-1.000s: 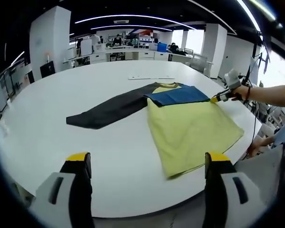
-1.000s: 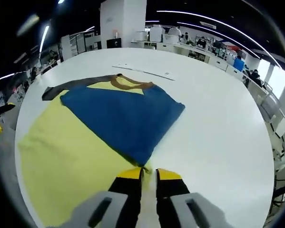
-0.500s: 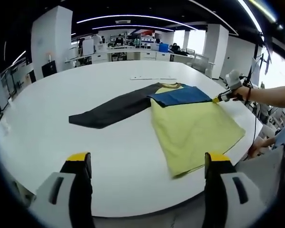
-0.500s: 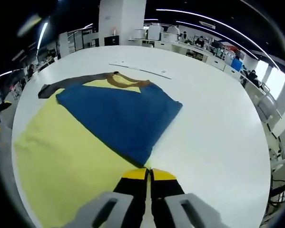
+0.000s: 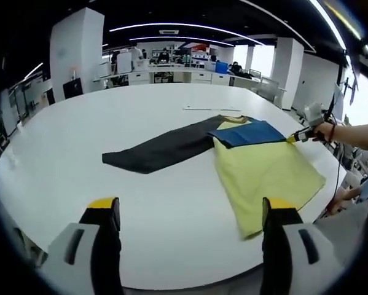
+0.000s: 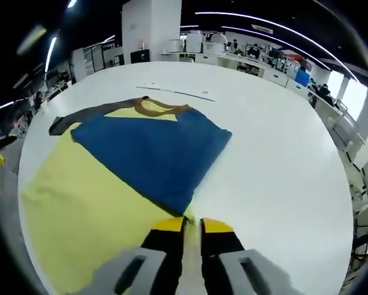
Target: Fold the garment on the visible template until the final outline fits inside the template.
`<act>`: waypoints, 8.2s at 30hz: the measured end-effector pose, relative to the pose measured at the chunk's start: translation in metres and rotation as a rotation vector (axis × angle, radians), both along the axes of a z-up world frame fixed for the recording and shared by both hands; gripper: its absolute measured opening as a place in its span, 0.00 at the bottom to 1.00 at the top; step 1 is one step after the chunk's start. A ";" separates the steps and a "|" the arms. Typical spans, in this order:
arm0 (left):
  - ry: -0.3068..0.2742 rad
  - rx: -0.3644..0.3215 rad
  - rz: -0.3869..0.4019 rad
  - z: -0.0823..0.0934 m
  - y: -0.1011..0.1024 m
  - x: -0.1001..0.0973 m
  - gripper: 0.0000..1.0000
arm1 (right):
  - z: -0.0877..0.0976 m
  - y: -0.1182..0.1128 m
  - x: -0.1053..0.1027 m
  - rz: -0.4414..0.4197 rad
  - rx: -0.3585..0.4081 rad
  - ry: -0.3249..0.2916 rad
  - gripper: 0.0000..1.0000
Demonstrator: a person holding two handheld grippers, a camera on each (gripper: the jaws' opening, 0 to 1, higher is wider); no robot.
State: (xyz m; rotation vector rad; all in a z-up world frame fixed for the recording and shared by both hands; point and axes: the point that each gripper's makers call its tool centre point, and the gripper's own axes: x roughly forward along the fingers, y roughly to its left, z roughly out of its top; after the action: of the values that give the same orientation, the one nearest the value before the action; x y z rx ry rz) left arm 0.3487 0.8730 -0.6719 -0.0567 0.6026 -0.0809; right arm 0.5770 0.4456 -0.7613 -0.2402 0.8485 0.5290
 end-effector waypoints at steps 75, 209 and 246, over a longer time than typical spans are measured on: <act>0.008 0.057 0.338 -0.078 0.120 0.133 0.00 | 0.084 0.013 -0.094 0.046 0.146 -0.088 0.90; 0.054 0.035 0.234 -0.028 0.129 0.132 0.02 | 0.100 0.032 -0.137 0.198 0.144 -0.131 0.99; -0.077 -0.069 0.008 0.041 0.011 0.191 0.01 | 0.093 0.039 -0.149 0.289 0.160 -0.136 0.99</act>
State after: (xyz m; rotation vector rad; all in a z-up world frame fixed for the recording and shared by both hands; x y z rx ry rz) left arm 0.5395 0.8838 -0.6306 -0.1221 0.5225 -0.0952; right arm 0.4284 0.4847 -0.6682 -0.2508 0.6381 0.8376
